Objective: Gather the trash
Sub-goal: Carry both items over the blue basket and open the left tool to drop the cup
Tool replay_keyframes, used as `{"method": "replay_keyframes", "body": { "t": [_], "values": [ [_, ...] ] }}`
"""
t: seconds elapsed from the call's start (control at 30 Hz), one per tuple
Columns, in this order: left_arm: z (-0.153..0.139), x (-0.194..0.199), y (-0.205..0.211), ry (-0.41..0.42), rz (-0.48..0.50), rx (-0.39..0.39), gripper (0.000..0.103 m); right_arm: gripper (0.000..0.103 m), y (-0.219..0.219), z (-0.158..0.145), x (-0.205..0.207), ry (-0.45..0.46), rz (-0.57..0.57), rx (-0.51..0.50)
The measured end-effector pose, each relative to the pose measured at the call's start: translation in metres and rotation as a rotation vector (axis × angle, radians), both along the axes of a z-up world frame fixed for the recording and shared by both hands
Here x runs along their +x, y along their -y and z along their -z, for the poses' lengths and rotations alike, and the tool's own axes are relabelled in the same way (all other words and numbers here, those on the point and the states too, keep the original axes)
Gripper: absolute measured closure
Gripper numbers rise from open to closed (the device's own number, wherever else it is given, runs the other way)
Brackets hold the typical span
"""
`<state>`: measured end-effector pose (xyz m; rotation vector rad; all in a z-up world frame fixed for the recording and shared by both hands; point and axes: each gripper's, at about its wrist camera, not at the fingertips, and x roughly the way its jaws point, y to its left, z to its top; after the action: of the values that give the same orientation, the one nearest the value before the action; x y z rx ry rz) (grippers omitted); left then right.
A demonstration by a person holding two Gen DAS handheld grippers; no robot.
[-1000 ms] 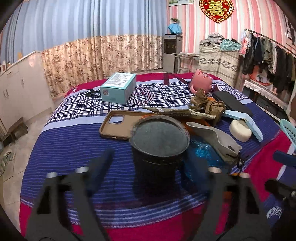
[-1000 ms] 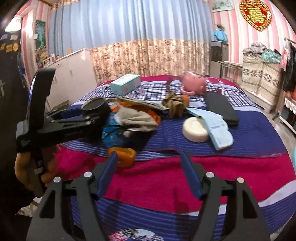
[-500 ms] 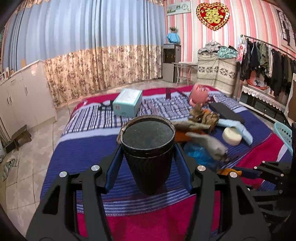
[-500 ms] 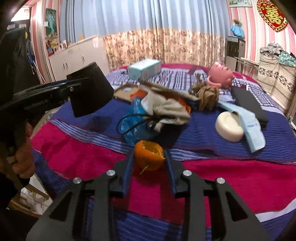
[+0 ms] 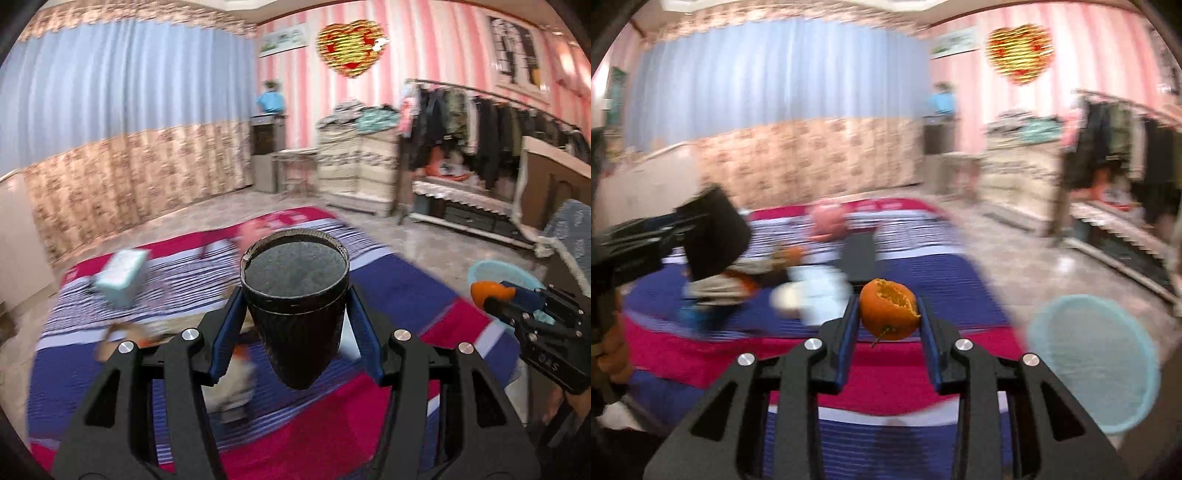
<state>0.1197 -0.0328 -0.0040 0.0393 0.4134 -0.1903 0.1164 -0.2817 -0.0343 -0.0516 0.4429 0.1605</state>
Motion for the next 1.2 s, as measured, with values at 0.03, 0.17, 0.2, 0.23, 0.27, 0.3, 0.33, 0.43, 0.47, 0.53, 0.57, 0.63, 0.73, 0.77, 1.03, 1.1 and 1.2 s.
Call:
{"method": "replay_keyframes", "body": {
  "t": [0.03,0.17,0.2,0.23,0.27,0.3,0.33,0.43,0.47,0.53,0.57,0.63,0.73,0.77,1.03,1.1,1.2],
  "values": [
    [0.001,0.002,0.013,0.001,0.022,-0.007,0.048,0.071,0.015,0.0,0.0,0.009,0.048,-0.022],
    [0.013,0.018,0.08,-0.027,0.144,-0.032,0.048,0.071,0.089,0.008,0.0,0.011,0.242,-0.039],
    [0.016,0.023,0.099,-0.033,0.178,-0.032,0.048,0.071,0.104,0.01,0.0,0.01,0.279,-0.037],
    [0.019,0.027,0.115,-0.038,0.207,-0.03,0.048,0.071,0.119,0.013,0.0,0.009,0.314,-0.031],
    [0.023,0.031,0.131,-0.043,0.233,-0.029,0.048,0.071,0.136,0.016,0.0,0.007,0.353,-0.017],
    [0.026,0.036,0.153,-0.053,0.27,-0.03,0.048,0.07,0.152,0.02,0.001,0.004,0.388,-0.003],
    [0.03,0.038,0.165,-0.06,0.293,-0.033,0.048,0.07,0.161,0.021,0.002,0.001,0.406,0.002],
    [0.04,0.05,0.208,-0.081,0.369,-0.027,0.048,0.071,0.194,0.028,0.006,-0.002,0.475,0.013],
    [0.043,0.054,0.221,-0.086,0.389,-0.022,0.048,0.071,0.203,0.03,0.006,-0.004,0.487,0.019],
    [0.052,0.058,0.248,-0.097,0.434,-0.009,0.048,0.071,0.218,0.034,0.006,-0.004,0.516,0.029],
    [0.055,0.061,0.259,-0.103,0.454,-0.003,0.048,0.071,0.228,0.037,0.005,-0.004,0.528,0.036],
    [0.061,0.067,0.282,-0.105,0.491,0.019,0.048,0.071,0.238,0.04,0.002,-0.005,0.546,0.048],
    [0.067,0.074,0.31,-0.111,0.519,0.036,0.048,0.071,0.255,0.046,-0.002,-0.002,0.565,0.074],
    [0.069,0.077,0.315,-0.115,0.522,0.038,0.048,0.071,0.258,0.046,0.0,-0.001,0.568,0.075],
    [0.062,0.089,0.33,-0.08,0.483,0.06,0.017,0.071,0.257,0.052,-0.001,-0.002,0.566,0.073],
    [0.06,0.094,0.315,-0.089,0.446,0.038,0.011,0.071,0.254,0.053,0.001,-0.005,0.563,0.072],
    [0.059,0.098,0.295,-0.09,0.391,0.024,0.009,0.071,0.248,0.056,0.004,-0.007,0.56,0.063]
  ]
}}
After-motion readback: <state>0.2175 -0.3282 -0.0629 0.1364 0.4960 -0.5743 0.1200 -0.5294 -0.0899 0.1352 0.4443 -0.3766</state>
